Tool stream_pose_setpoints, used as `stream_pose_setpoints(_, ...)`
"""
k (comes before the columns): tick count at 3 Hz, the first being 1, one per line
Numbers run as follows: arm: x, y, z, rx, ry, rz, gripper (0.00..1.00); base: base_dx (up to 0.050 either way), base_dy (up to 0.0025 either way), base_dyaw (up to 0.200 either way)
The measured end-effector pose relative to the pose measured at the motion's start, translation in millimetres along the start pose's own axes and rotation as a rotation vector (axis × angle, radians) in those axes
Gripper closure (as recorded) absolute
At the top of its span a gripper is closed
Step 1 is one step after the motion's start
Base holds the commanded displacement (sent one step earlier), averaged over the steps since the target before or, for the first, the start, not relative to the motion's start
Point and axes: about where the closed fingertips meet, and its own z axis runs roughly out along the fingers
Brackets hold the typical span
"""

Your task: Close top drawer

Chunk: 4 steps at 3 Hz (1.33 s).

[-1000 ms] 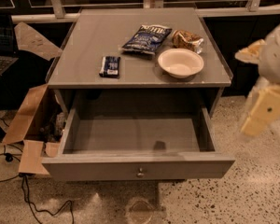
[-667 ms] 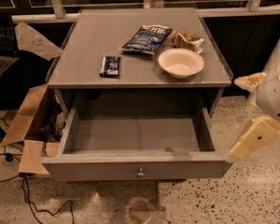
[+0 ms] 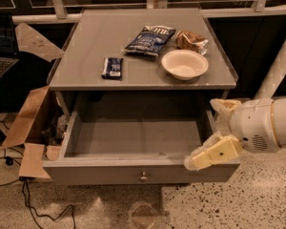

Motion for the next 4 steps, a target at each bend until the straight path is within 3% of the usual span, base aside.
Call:
stream_pose_setpoints(1, -8.9, 10.2, 20.6, -0.046, -0.099, 0.076, 0.00, 0.000, 0.00000, 0.000)
stream_pose_setpoints(2, -6.3, 13.7, 23.7, -0.043, -0.107, 0.081, 0.00, 0.000, 0.00000, 0.000)
stream_pose_setpoints(3, 15.1, 22.3, 35.4, -0.018, -0.092, 0.112, 0.00, 0.000, 0.00000, 0.000)
stream_pose_setpoints(4, 51.3, 35.6, 55.7, 0.016, -0.091, 0.169, 0.15, 0.000, 0.00000, 0.000)
